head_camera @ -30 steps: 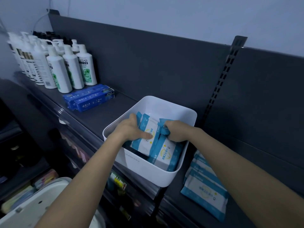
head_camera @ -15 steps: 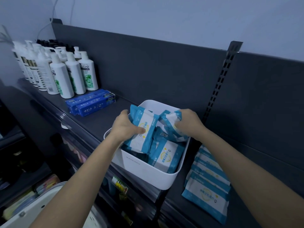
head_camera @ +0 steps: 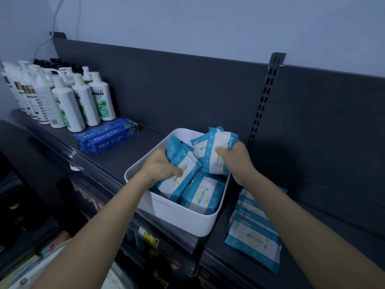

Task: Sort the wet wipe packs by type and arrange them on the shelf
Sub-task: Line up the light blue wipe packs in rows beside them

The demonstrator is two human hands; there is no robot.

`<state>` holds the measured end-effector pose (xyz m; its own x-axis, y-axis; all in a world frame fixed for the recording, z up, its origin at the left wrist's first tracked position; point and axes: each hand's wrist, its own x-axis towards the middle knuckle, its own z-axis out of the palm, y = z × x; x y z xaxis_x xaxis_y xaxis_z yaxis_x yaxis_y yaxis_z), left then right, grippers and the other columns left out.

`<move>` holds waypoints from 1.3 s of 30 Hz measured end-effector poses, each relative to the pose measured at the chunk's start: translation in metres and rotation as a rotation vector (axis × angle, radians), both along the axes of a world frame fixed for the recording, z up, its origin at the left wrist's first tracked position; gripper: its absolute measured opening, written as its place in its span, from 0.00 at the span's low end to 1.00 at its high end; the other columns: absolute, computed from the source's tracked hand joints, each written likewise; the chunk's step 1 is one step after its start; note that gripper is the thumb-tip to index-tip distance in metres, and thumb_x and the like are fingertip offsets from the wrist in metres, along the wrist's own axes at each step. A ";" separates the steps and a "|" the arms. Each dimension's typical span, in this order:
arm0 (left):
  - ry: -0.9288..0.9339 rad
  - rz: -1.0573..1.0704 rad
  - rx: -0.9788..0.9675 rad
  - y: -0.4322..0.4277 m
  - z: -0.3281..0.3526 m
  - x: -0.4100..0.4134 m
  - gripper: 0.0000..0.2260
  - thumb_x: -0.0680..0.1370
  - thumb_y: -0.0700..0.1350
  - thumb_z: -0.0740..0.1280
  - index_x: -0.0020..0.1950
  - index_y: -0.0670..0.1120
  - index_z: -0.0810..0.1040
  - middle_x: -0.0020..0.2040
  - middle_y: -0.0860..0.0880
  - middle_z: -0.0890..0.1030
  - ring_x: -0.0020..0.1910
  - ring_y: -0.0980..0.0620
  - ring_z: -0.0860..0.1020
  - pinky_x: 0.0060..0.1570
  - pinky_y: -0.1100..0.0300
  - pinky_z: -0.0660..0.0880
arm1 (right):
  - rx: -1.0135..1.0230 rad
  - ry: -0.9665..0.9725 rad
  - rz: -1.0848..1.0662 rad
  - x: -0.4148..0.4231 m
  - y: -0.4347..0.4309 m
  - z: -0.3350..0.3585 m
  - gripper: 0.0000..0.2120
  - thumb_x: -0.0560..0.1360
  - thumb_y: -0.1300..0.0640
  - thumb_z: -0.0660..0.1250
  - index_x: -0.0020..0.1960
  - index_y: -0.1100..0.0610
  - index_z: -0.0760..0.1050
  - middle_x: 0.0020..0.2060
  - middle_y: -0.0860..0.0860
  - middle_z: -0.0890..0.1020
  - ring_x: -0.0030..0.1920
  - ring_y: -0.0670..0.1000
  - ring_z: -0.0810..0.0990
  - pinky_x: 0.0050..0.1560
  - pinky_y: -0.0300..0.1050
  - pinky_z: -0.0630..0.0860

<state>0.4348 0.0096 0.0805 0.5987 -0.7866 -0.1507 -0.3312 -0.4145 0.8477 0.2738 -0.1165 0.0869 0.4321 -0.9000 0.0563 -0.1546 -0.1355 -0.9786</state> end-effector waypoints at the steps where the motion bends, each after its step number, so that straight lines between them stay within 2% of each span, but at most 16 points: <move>1: -0.037 0.049 -0.033 0.001 0.002 -0.003 0.24 0.60 0.39 0.78 0.51 0.46 0.74 0.46 0.50 0.82 0.43 0.52 0.81 0.41 0.53 0.79 | 0.039 -0.063 -0.019 -0.003 0.001 0.001 0.09 0.75 0.64 0.64 0.54 0.58 0.76 0.50 0.56 0.82 0.48 0.54 0.82 0.48 0.53 0.81; 4: -0.102 0.184 -0.198 0.002 0.017 -0.014 0.24 0.62 0.40 0.78 0.53 0.47 0.71 0.46 0.53 0.78 0.41 0.56 0.77 0.34 0.61 0.72 | 0.133 -0.263 -0.063 -0.016 0.004 0.009 0.07 0.76 0.66 0.64 0.51 0.57 0.77 0.47 0.54 0.83 0.46 0.54 0.83 0.46 0.52 0.81; 7: -0.029 0.229 -0.403 -0.003 0.040 -0.030 0.25 0.62 0.39 0.78 0.54 0.47 0.71 0.47 0.52 0.79 0.44 0.54 0.79 0.38 0.59 0.75 | 0.181 -0.414 -0.127 -0.029 0.005 0.018 0.06 0.77 0.66 0.64 0.50 0.56 0.76 0.46 0.53 0.83 0.47 0.54 0.83 0.49 0.53 0.81; 9: -0.018 0.203 -0.470 -0.009 0.054 -0.046 0.25 0.63 0.40 0.78 0.53 0.48 0.70 0.48 0.52 0.79 0.45 0.54 0.79 0.41 0.57 0.77 | 0.180 -0.477 -0.152 -0.040 0.005 0.025 0.07 0.77 0.66 0.64 0.49 0.56 0.76 0.46 0.53 0.83 0.48 0.54 0.83 0.50 0.54 0.80; 15: 0.112 0.046 -0.519 -0.037 0.059 -0.109 0.23 0.65 0.40 0.77 0.54 0.49 0.69 0.49 0.51 0.79 0.48 0.51 0.81 0.48 0.50 0.80 | 0.141 -0.560 -0.275 -0.102 0.008 0.034 0.05 0.76 0.64 0.66 0.50 0.56 0.77 0.47 0.54 0.84 0.49 0.54 0.83 0.50 0.53 0.81; 20: 0.145 -0.103 -0.504 -0.062 0.041 -0.166 0.25 0.64 0.41 0.78 0.56 0.47 0.70 0.50 0.50 0.80 0.48 0.52 0.81 0.48 0.52 0.80 | 0.173 -0.552 -0.387 -0.174 0.005 0.021 0.05 0.77 0.64 0.66 0.48 0.55 0.77 0.44 0.51 0.84 0.43 0.49 0.84 0.45 0.49 0.81; 23: 0.160 -0.196 -0.450 -0.076 0.027 -0.199 0.23 0.65 0.43 0.79 0.56 0.47 0.74 0.49 0.50 0.82 0.46 0.53 0.82 0.45 0.54 0.81 | 0.213 -0.549 -0.459 -0.214 0.005 0.009 0.06 0.77 0.64 0.65 0.48 0.54 0.77 0.45 0.50 0.84 0.44 0.49 0.83 0.47 0.49 0.81; 26: 0.216 -0.268 -0.381 -0.088 0.005 -0.232 0.21 0.66 0.45 0.79 0.54 0.48 0.75 0.49 0.52 0.83 0.46 0.54 0.83 0.45 0.54 0.81 | 0.266 -0.523 -0.522 -0.253 0.004 -0.010 0.06 0.77 0.64 0.65 0.46 0.55 0.77 0.44 0.51 0.84 0.46 0.51 0.83 0.47 0.50 0.80; 29: 0.278 -0.299 -0.322 -0.093 -0.021 -0.259 0.22 0.66 0.44 0.80 0.55 0.48 0.74 0.50 0.51 0.82 0.47 0.54 0.82 0.42 0.59 0.80 | 0.333 -0.456 -0.552 -0.286 0.003 -0.031 0.05 0.77 0.64 0.65 0.46 0.55 0.77 0.44 0.52 0.83 0.44 0.51 0.82 0.45 0.49 0.79; 32: 0.301 -0.371 -0.210 -0.099 -0.048 -0.285 0.23 0.67 0.44 0.79 0.56 0.49 0.72 0.51 0.51 0.81 0.48 0.54 0.81 0.45 0.58 0.79 | 0.381 -0.284 -0.553 -0.322 -0.003 -0.055 0.04 0.77 0.64 0.65 0.48 0.57 0.77 0.44 0.53 0.82 0.42 0.51 0.81 0.39 0.45 0.77; 36: 0.281 -0.469 -0.063 -0.105 -0.079 -0.305 0.20 0.70 0.43 0.77 0.56 0.49 0.71 0.49 0.55 0.79 0.45 0.60 0.78 0.37 0.69 0.74 | 0.464 0.016 -0.473 -0.360 -0.011 -0.078 0.06 0.76 0.63 0.68 0.53 0.60 0.76 0.46 0.55 0.82 0.43 0.53 0.81 0.38 0.45 0.78; 39: 0.289 -0.527 -0.028 -0.111 -0.096 -0.313 0.19 0.71 0.42 0.76 0.58 0.46 0.73 0.52 0.49 0.82 0.47 0.55 0.82 0.42 0.63 0.79 | 0.419 0.159 -0.439 -0.375 -0.017 -0.091 0.08 0.76 0.63 0.68 0.54 0.61 0.76 0.47 0.57 0.82 0.44 0.54 0.81 0.39 0.45 0.79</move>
